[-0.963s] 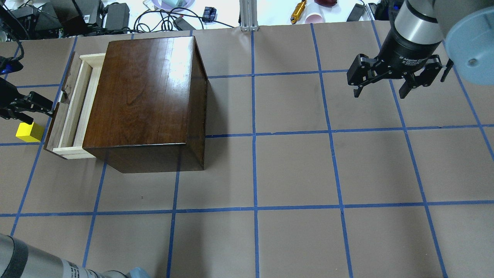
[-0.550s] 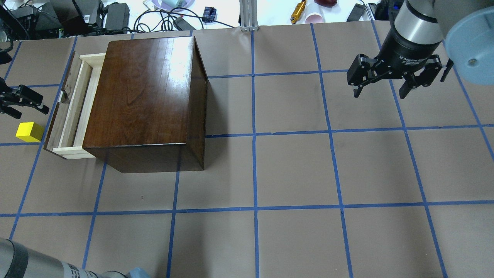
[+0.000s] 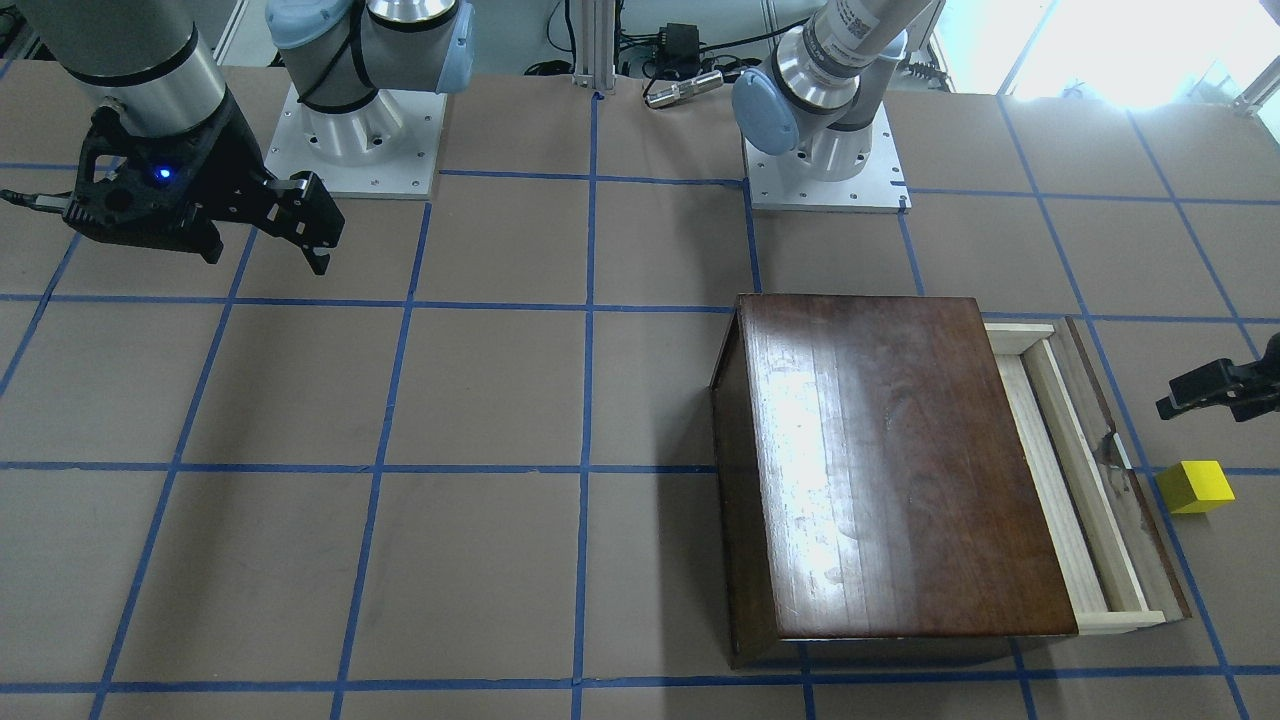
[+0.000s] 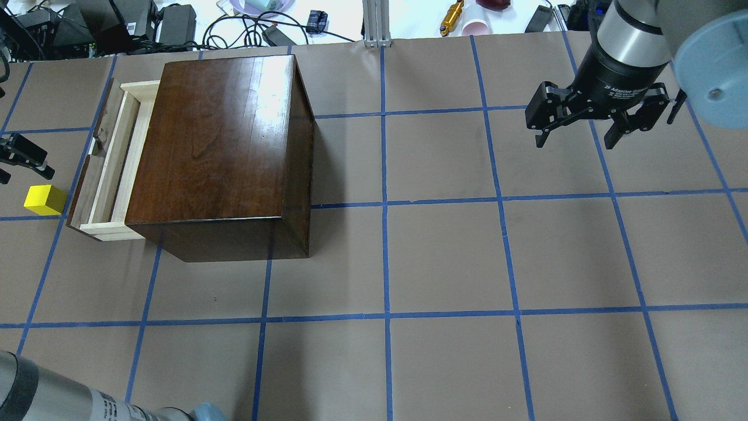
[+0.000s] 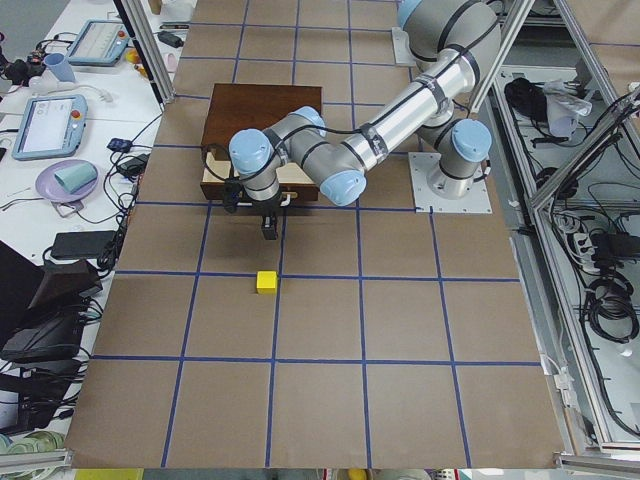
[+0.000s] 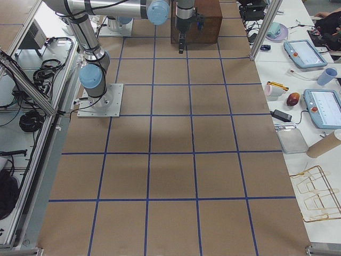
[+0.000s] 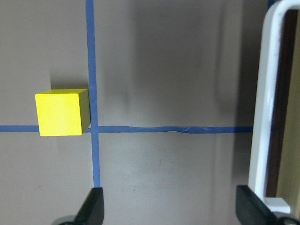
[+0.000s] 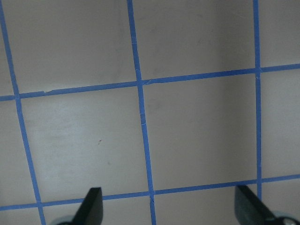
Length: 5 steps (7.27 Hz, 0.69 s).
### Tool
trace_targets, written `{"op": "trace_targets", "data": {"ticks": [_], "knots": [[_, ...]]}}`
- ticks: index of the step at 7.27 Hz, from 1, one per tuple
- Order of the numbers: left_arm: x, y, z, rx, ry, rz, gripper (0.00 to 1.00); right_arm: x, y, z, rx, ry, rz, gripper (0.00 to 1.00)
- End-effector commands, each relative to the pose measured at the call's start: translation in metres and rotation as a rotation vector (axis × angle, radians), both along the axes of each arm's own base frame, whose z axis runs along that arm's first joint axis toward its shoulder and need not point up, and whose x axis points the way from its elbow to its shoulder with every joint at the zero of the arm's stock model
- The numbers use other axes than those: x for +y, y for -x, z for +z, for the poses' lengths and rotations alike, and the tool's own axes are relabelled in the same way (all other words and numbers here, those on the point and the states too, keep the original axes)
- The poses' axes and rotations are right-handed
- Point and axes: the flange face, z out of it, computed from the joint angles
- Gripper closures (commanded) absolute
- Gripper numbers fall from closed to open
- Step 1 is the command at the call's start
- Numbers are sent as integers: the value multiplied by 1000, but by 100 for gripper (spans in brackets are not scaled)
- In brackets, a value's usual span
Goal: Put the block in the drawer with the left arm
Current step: 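Release the handle and move the left gripper over the yellow cube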
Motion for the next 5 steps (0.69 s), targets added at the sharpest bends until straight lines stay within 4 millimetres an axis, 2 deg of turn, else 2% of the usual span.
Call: {"op": "trace_targets", "data": {"ticks": [1,3,5], "knots": [[7,-41,-25,-6,17,-39,0,0,0,0,0,0,0,0],[0,-69,-44,-26,41,-51,0,0,0,0,0,0,0,0],[-14,-82,-79,-29,51,-70,0,0,0,0,1,0,0,0]]}}
